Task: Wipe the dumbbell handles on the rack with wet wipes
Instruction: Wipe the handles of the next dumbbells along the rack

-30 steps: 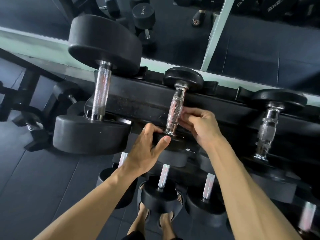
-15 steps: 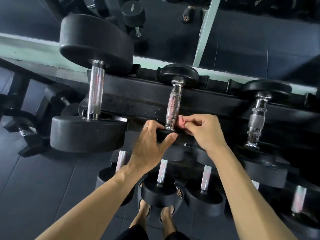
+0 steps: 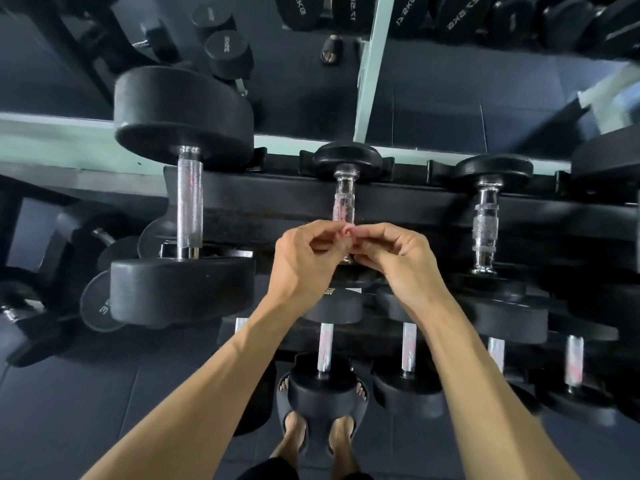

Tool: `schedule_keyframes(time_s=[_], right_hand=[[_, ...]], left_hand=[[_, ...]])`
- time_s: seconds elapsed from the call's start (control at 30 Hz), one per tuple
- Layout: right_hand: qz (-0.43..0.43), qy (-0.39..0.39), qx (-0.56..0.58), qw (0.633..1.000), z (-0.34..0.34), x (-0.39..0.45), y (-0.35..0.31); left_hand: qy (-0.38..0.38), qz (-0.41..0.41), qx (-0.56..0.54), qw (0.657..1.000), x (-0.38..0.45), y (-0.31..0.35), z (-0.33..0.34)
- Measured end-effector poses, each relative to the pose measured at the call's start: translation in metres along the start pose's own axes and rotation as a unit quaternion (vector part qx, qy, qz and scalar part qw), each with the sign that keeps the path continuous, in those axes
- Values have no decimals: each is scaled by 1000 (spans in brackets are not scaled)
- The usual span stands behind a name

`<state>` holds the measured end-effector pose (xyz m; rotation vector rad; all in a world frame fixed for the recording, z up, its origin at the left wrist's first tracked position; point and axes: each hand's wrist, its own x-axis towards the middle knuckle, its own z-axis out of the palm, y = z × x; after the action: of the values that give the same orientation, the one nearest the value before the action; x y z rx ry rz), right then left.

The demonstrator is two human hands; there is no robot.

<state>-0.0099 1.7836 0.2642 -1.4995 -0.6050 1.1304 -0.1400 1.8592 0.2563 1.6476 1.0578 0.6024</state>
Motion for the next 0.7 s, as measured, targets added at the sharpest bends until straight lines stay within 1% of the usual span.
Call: schedule_keyframes(time_s=[0.03, 0.07, 0.1, 0.17, 0.2, 0.27, 0.33, 0.4, 0.47, 0.63, 0.7], right_hand=[[0, 1, -1, 1000, 1, -1, 2], [3, 20, 3, 1000, 1, -3, 4], [4, 55, -8, 998, 0, -4, 8], [7, 116, -83, 990, -2, -7, 20], [17, 122, -125, 985, -1, -9, 26], [37, 106, -195, 974, 3, -14, 37], [48, 107, -253, 960, 12, -16, 42], [42, 122, -297, 946, 19, -14, 43], [44, 121, -311, 942, 20, -9, 41], [52, 88, -257, 961, -5, -8, 39], [47, 91, -235, 967, -20, -11, 41]], left_hand=[[11, -10, -6, 1000, 2, -3, -3], [29, -29, -18, 999, 4, -5, -5], [54, -58, -40, 996, 9, -8, -7], [101, -138, -88, 981, 25, -15, -8], [110, -180, -109, 971, 36, -19, -7], [96, -252, -156, 950, 57, -23, -2], [77, -294, -221, 927, 72, -24, 5], [68, -304, -272, 910, 80, -19, 8], [75, -301, -303, 901, 83, -14, 8], [73, -288, -344, 891, 86, -18, 3], [53, -280, -367, 886, 92, -15, 10]])
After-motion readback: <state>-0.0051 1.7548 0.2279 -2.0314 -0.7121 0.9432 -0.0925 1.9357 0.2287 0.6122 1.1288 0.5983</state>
